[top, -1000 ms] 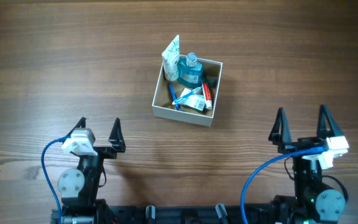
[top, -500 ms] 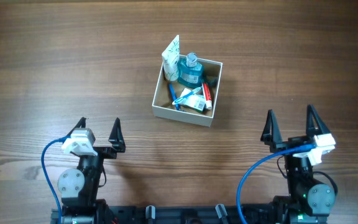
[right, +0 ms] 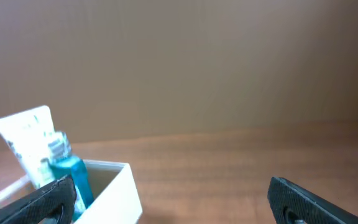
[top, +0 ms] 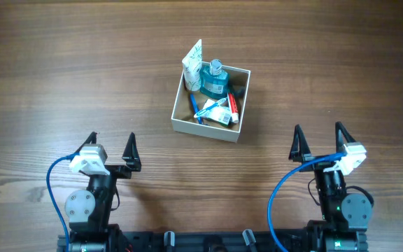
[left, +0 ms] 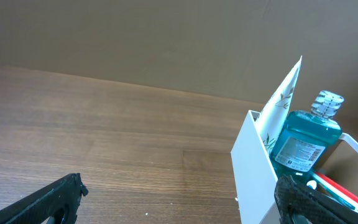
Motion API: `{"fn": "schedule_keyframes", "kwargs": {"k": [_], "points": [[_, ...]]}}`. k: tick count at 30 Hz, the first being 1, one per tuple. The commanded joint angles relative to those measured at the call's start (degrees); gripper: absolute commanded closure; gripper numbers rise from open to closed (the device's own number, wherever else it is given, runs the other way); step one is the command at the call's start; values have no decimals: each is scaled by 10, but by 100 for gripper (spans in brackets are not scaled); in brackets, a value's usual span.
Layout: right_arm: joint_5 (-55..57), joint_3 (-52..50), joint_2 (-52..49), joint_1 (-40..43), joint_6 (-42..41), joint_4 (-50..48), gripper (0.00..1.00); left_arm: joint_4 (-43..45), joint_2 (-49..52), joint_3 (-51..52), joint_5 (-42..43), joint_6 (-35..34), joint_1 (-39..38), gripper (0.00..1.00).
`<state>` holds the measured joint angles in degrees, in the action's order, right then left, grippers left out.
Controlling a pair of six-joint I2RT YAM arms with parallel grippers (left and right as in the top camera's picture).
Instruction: Pack container
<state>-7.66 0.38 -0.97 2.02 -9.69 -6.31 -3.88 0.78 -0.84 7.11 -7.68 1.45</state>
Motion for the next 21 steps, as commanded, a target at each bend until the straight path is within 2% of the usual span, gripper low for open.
{"fn": "schedule_keyframes", "kwargs": {"k": [1, 6, 21], "points": [[8, -1, 8, -3, 6, 21, 0, 1, -6, 5, -3, -5, -1, 0], [8, -1, 8, -3, 5, 59, 0, 1, -6, 5, -3, -5, -1, 0], [8, -1, 8, -3, 7, 59, 0, 1, -6, 5, -3, -5, -1, 0]]}}
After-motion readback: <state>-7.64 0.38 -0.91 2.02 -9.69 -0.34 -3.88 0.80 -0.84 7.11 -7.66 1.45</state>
